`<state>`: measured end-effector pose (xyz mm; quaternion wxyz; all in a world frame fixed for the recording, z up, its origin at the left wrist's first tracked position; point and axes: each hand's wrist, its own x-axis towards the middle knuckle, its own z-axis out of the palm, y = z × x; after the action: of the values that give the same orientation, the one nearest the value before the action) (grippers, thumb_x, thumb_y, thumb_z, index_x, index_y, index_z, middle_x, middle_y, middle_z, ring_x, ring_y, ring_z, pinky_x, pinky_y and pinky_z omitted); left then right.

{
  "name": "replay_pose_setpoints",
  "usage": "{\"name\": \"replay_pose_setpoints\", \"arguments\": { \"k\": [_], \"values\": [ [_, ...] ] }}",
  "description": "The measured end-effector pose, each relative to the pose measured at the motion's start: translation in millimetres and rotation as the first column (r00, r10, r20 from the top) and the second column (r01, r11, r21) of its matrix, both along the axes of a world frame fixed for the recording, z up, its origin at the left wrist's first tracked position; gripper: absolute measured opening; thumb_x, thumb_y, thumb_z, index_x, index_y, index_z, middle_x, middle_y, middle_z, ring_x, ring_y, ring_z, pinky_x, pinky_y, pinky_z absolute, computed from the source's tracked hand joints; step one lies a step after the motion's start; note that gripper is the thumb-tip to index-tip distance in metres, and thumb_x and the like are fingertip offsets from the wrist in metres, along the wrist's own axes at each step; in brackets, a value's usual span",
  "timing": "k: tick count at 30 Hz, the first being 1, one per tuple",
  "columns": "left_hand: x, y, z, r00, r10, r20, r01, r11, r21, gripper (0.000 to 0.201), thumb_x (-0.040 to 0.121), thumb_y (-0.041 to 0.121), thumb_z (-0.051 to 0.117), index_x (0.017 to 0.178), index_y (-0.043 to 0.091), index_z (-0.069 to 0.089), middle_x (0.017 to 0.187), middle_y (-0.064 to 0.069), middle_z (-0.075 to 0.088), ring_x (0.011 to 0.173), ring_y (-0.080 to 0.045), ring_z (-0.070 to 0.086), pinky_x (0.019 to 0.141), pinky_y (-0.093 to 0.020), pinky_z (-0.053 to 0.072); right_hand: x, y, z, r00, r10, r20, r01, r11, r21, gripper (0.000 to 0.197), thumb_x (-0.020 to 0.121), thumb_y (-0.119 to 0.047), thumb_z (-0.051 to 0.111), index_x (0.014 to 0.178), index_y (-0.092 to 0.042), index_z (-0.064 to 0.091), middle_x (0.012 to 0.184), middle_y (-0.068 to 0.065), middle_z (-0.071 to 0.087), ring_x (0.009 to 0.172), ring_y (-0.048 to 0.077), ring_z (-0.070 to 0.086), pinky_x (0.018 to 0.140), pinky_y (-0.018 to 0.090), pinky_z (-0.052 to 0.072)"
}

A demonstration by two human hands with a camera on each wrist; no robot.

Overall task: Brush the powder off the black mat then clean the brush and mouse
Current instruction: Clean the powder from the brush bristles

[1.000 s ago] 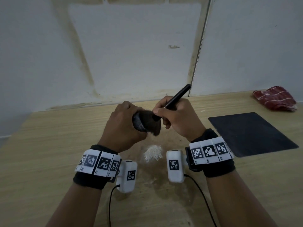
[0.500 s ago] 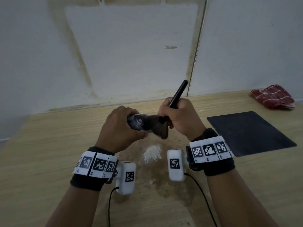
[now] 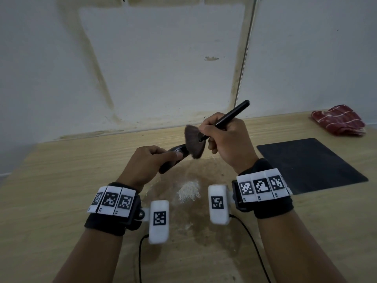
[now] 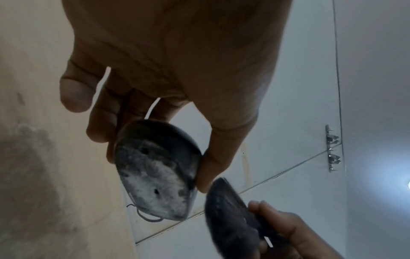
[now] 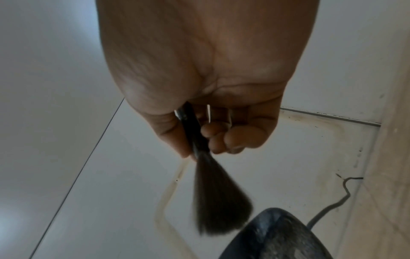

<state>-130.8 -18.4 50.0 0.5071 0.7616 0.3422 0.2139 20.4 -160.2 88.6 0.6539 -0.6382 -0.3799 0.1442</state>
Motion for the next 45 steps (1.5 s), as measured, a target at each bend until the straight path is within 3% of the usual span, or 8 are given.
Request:
{"name": "replay_pose_setpoints", "arguments": {
  "k": [5, 9, 15, 22, 30, 36, 42, 45],
  "values": [
    [1, -1, 0, 1.000, -0.022, -0.017, 0.019, 0.992, -0.125, 0.037, 0.079, 0.035, 0.076, 0.089, 0.000, 0.074, 0.078, -0.010, 0.070, 0.067, -0.022, 0.059, 0.059, -0.033, 0.044, -5, 1, -3, 0.998, 0.051, 0.045, -0.045, 0.991, -0.124, 0.022, 0.088, -0.004, 0.064, 0.068, -0.010, 0.067, 0.053, -0.005, 0.058, 0.050, 0.009, 0.053, 0.048, 0.021, 0.042],
    [3, -4, 2, 0.999, -0.043, -0.016, 0.040, 0.983, -0.178, 0.051, 0.066, 0.046, 0.070, 0.090, 0.001, 0.075, 0.075, -0.007, 0.071, 0.065, -0.021, 0.059, 0.061, -0.034, 0.044, -2, 0, 0, 1.000, 0.026, 0.000, -0.026, 0.999, -0.022, 0.021, 0.089, -0.002, 0.065, 0.069, -0.009, 0.066, 0.048, -0.008, 0.055, 0.048, 0.013, 0.050, 0.047, 0.022, 0.042],
    [4, -9, 3, 0.998, -0.056, -0.022, 0.049, 0.974, -0.222, 0.025, 0.085, 0.035, 0.067, 0.084, 0.011, 0.075, 0.081, -0.008, 0.071, 0.070, -0.022, 0.059, 0.066, -0.035, 0.043, -6, 2, -4, 0.997, 0.057, 0.051, -0.049, 0.989, -0.137, 0.023, 0.090, -0.006, 0.063, 0.068, -0.010, 0.067, 0.057, 0.006, 0.059, 0.049, 0.014, 0.052, 0.048, 0.026, 0.042],
    [6, -8, 5, 0.998, -0.063, -0.003, 0.060, 0.966, -0.252, 0.032, 0.086, 0.039, 0.066, 0.094, 0.010, 0.075, 0.087, -0.012, 0.071, 0.072, -0.023, 0.060, 0.068, -0.036, 0.044, -5, 2, -4, 0.998, 0.059, 0.032, -0.057, 0.995, -0.080, 0.016, 0.092, -0.008, 0.065, 0.076, -0.008, 0.067, 0.050, -0.004, 0.056, 0.045, 0.011, 0.052, 0.047, 0.020, 0.043],
    [8, -14, 6, 0.994, -0.083, 0.078, 0.110, 0.878, -0.466, 0.037, 0.089, 0.042, 0.058, 0.105, 0.011, 0.069, 0.090, -0.016, 0.070, 0.073, -0.026, 0.058, 0.066, -0.034, 0.044, -1, -2, -4, 1.000, -0.023, -0.018, 0.023, 0.999, 0.044, 0.014, 0.090, -0.007, 0.067, 0.077, -0.007, 0.069, 0.049, -0.006, 0.055, 0.048, 0.016, 0.049, 0.047, 0.025, 0.042],
    [9, -16, 4, 0.991, -0.059, 0.120, 0.117, 0.816, -0.566, 0.035, 0.088, 0.043, 0.057, 0.101, 0.011, 0.064, 0.082, -0.013, 0.067, 0.066, -0.024, 0.061, 0.059, -0.030, 0.043, -4, -3, -8, 0.986, 0.162, 0.047, -0.153, 0.976, -0.152, 0.019, 0.090, -0.007, 0.067, 0.072, -0.011, 0.071, 0.057, 0.001, 0.061, 0.052, 0.020, 0.051, 0.049, 0.029, 0.042],
    [10, -15, 2, 0.990, -0.072, 0.120, 0.130, 0.790, -0.599, 0.048, 0.085, 0.046, 0.058, 0.115, 0.009, 0.064, 0.096, -0.020, 0.072, 0.069, -0.025, 0.061, 0.061, -0.030, 0.043, -1, -4, -4, 0.995, 0.094, -0.029, -0.094, 0.995, -0.016, 0.016, 0.091, -0.002, 0.064, 0.076, -0.003, 0.068, 0.054, 0.003, 0.057, 0.047, 0.016, 0.049, 0.044, 0.027, 0.040],
    [10, -15, 2, 0.990, -0.045, 0.135, 0.121, 0.773, -0.623, 0.047, 0.086, 0.046, 0.057, 0.113, 0.008, 0.064, 0.088, -0.016, 0.069, 0.069, -0.025, 0.061, 0.061, -0.031, 0.042, -1, -3, -7, 0.985, 0.168, 0.025, -0.164, 0.979, -0.120, 0.012, 0.091, -0.006, 0.066, 0.082, -0.002, 0.071, 0.063, 0.011, 0.062, 0.053, 0.022, 0.053, 0.047, 0.028, 0.044]
  ]
}}
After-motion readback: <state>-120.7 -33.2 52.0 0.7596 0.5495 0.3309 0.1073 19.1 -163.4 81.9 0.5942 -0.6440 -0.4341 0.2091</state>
